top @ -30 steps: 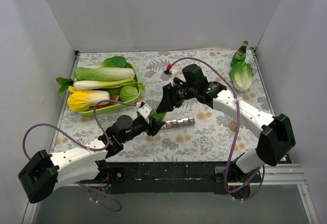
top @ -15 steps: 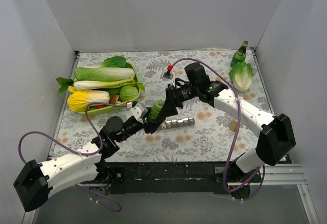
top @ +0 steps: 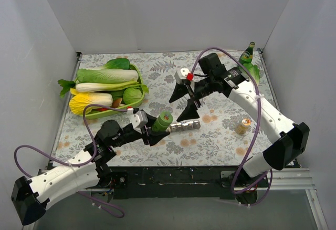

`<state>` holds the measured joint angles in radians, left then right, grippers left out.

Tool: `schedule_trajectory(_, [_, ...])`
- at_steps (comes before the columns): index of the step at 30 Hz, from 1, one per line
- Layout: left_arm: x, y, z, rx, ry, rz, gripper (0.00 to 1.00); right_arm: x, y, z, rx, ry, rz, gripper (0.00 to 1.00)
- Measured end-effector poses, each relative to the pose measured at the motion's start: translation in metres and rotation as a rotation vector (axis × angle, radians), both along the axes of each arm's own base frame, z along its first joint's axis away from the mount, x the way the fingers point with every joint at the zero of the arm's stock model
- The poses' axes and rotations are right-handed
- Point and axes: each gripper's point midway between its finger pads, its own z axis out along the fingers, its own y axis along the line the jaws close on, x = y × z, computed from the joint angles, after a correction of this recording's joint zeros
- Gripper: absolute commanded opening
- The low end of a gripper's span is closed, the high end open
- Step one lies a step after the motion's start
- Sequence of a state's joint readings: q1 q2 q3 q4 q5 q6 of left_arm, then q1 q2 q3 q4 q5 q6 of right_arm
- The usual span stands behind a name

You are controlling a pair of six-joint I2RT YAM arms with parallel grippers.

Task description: Sort the pills into containers

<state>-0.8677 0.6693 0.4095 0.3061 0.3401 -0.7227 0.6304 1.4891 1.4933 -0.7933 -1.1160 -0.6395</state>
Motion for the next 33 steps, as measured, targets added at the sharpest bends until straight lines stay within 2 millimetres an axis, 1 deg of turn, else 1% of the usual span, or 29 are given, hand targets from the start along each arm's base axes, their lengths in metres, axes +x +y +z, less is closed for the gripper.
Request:
schedule_trajectory(3, [-0.012, -0.003, -0.002, 0.013, 0.016, -0.066, 0.00, -0.005, -0.007, 0.008, 0.032, -0.175, 0.082, 0.98])
schedule_trajectory(6, [-0.021, -0.006, -0.008, 0.031, 0.038, -0.121, 0.00, -0.021, -0.009, 0.010, 0.053, -0.311, 0.188, 0.96])
schedule_trajectory(11, [-0.029, -0.010, -0.015, 0.049, 0.072, -0.176, 0.00, -0.058, 0.002, 0.005, 0.067, -0.420, 0.349, 0.91])
schedule_trajectory(13, [-0.031, -0.011, -0.016, 0.049, 0.078, -0.186, 0.00, -0.067, 0.004, 0.003, 0.069, -0.438, 0.386, 0.88])
schedule_trajectory(15, [-0.032, -0.011, -0.015, 0.046, 0.078, -0.194, 0.00, -0.069, 0.005, 0.002, 0.066, -0.451, 0.397, 0.82])
schedule_trajectory(21, [-0.034, -0.012, -0.015, 0.043, 0.087, -0.206, 0.00, -0.069, 0.005, -0.001, 0.045, -0.459, 0.393, 0.68])
schedule_trajectory(22, [-0.035, -0.012, -0.015, 0.042, 0.090, -0.207, 0.00, -0.068, 0.005, -0.001, 0.043, -0.461, 0.390, 0.64])
schedule_trajectory(25, [-0.036, -0.012, -0.015, 0.043, 0.092, -0.215, 0.00, -0.067, 0.006, -0.001, 0.039, -0.464, 0.385, 0.57])
schedule_trajectory(26, [-0.037, -0.012, -0.015, 0.043, 0.092, -0.217, 0.00, -0.067, 0.006, -0.001, 0.038, -0.460, 0.381, 0.52])
schedule_trajectory(28, [-0.037, -0.012, -0.015, 0.044, 0.092, -0.221, 0.00, -0.067, 0.006, -0.001, 0.034, -0.457, 0.375, 0.48])
schedule_trajectory(33, [-0.038, -0.012, -0.016, 0.045, 0.095, -0.224, 0.00, -0.068, 0.007, 0.000, 0.026, -0.445, 0.368, 0.43])
